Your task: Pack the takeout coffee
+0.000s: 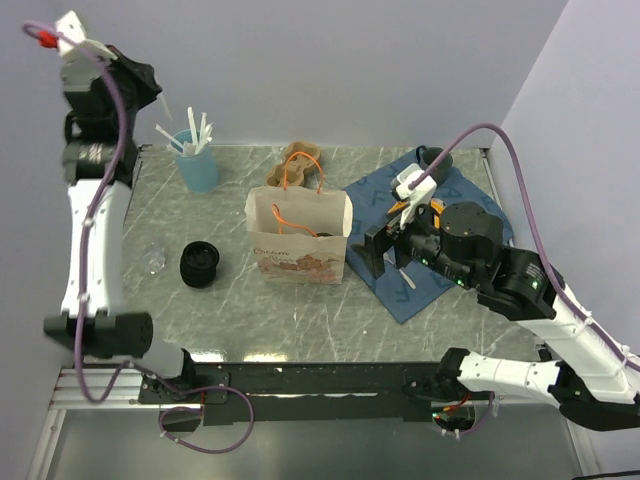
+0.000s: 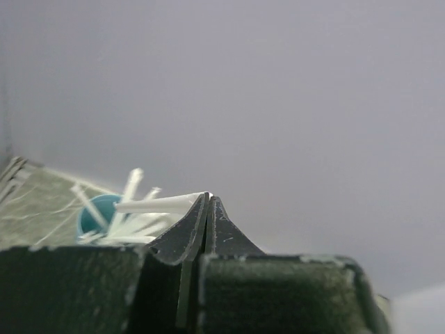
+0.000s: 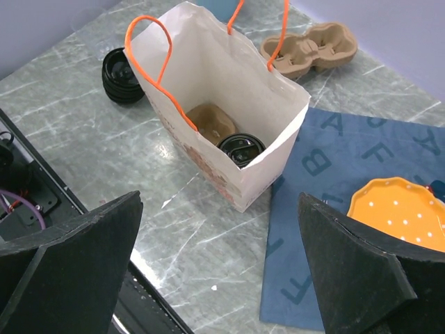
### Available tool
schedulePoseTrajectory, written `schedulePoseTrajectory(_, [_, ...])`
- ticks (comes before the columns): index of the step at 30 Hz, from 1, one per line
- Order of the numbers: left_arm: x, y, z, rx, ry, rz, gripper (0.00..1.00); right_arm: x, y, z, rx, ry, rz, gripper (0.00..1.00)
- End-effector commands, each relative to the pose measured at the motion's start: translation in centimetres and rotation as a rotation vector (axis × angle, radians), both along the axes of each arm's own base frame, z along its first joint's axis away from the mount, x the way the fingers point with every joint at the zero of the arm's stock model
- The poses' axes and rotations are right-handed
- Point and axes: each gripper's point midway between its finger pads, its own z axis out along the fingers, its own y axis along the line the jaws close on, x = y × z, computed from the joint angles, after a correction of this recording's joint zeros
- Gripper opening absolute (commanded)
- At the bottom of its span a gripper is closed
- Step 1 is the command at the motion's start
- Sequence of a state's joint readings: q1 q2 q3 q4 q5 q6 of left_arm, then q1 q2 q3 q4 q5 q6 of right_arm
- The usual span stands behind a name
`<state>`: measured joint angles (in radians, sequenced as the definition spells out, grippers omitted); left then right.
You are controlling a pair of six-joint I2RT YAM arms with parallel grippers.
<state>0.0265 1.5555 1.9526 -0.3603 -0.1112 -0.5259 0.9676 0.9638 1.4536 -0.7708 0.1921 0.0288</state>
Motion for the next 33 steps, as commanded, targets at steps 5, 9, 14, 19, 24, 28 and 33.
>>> schedulePoseTrajectory(5, [-13.6,-6.6,8.1,-0.092,-0.181,-0.341,0.01,-0.4,-2.3,0.5,0.005,-0.028,-0.049,1.0])
schedulePoseTrajectory(9, [-18.3,-10.0,8.5,-0.146,-0.136,-0.543,0.01,-0.6,-3.2,0.3,-0.002,-0.018,-0.074,1.0])
schedulePoseTrajectory(14, [-22.4,-13.2,7.5,-0.299,-0.134,-0.749,0.01,-2.0,-3.7,-0.3,0.026,0.031,-0.054,1.0])
schedulePoseTrajectory(19, [-25.7,-14.5,7.8,-0.398,-0.152,-0.853,0.01,-3.0,-4.8,0.6,0.075,0.077,-0.076,1.0])
schedulePoseTrajectory(24, [-25.7,-14.6,6.3,-0.431,-0.131,-0.861,0.01,-3.9,-5.9,1.2,0.154,0.082,-0.097,1.0])
schedulePoseTrajectory(28, [-25.0,-15.1,4.0,-0.491,-0.069,-0.886,0.01,-4.5,-6.7,0.8,0.206,0.108,-0.12,1.0])
schedulePoseTrajectory(33, [-23.1,-14.7,-1.1,-0.494,0.043,-0.822,0.01,-4.0,-7.5,-0.3,0.185,0.113,-0.178,1.0])
